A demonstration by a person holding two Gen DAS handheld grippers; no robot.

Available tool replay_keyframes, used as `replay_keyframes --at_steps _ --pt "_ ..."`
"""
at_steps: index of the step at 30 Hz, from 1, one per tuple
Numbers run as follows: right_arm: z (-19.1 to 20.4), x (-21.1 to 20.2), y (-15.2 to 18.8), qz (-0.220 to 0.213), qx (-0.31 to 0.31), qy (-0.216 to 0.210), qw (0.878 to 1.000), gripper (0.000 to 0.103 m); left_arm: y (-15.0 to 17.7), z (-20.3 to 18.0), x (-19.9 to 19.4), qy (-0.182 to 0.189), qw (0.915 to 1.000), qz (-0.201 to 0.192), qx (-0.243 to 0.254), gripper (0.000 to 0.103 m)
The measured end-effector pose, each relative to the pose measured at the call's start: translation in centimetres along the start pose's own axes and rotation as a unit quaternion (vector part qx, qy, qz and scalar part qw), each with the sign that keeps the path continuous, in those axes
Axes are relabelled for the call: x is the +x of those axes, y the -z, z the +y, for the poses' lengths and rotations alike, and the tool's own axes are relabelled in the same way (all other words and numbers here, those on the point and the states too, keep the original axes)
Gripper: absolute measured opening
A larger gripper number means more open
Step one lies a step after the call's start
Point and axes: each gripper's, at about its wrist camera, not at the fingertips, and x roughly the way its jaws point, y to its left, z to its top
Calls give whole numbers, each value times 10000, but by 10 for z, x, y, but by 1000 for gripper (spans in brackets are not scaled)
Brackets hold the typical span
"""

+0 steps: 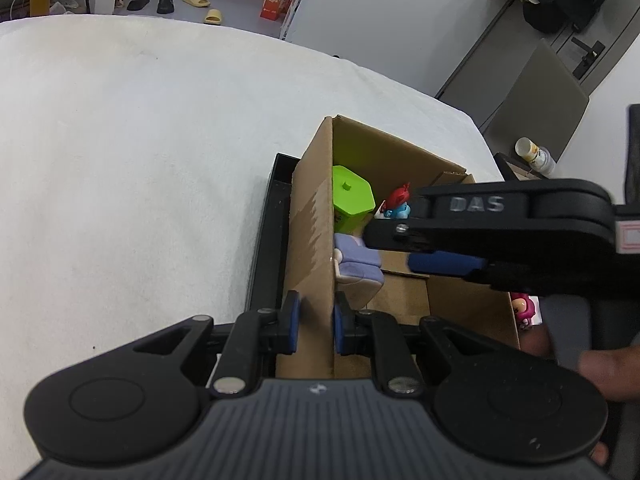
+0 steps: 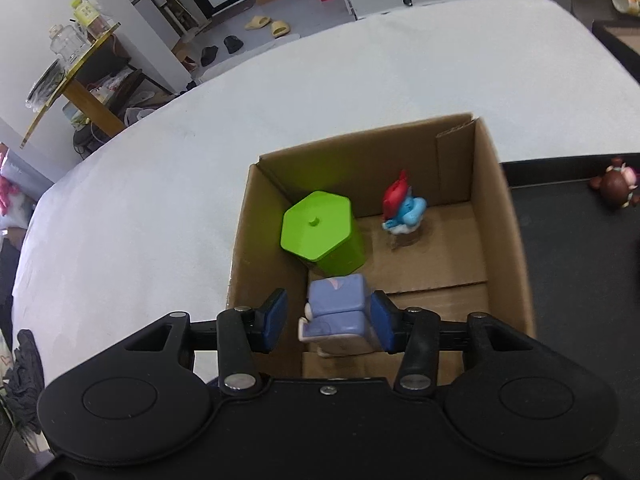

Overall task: Organize rigid objects
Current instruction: 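Lower the lavender chair toy into the box and open the right tool, then move the right tool to the pink figure on the tray and grasp it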

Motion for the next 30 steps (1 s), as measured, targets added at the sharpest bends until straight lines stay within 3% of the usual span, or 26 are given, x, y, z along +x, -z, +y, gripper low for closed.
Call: replay_keyframes --at_steps 3,5,7,13,21,30 --pt "-4 -13 -1 -44 -84 54 9999 47 0 -1 0 -23 10000 0 30 16" --pt "-8 -23 -2 -106 -133 117 9998 52 0 -3 0 -48 10000 -11 50 16" --pt "-14 -35 -3 -229 -121 159 9995 64 1 -4 1 -79 9999 -18 68 16" --pt "-33 -67 -9 -587 -274 443 9969 73 1 -9 0 -162 9998 -16 135 15" --pt "-76 -82 -10 -784 -192 949 9922 73 0 -12 0 -252 9995 5 176 15" --pt "-123 -77 -7 -723 -48 1511 9859 73 -1 -18 2 -403 9988 40 267 15"
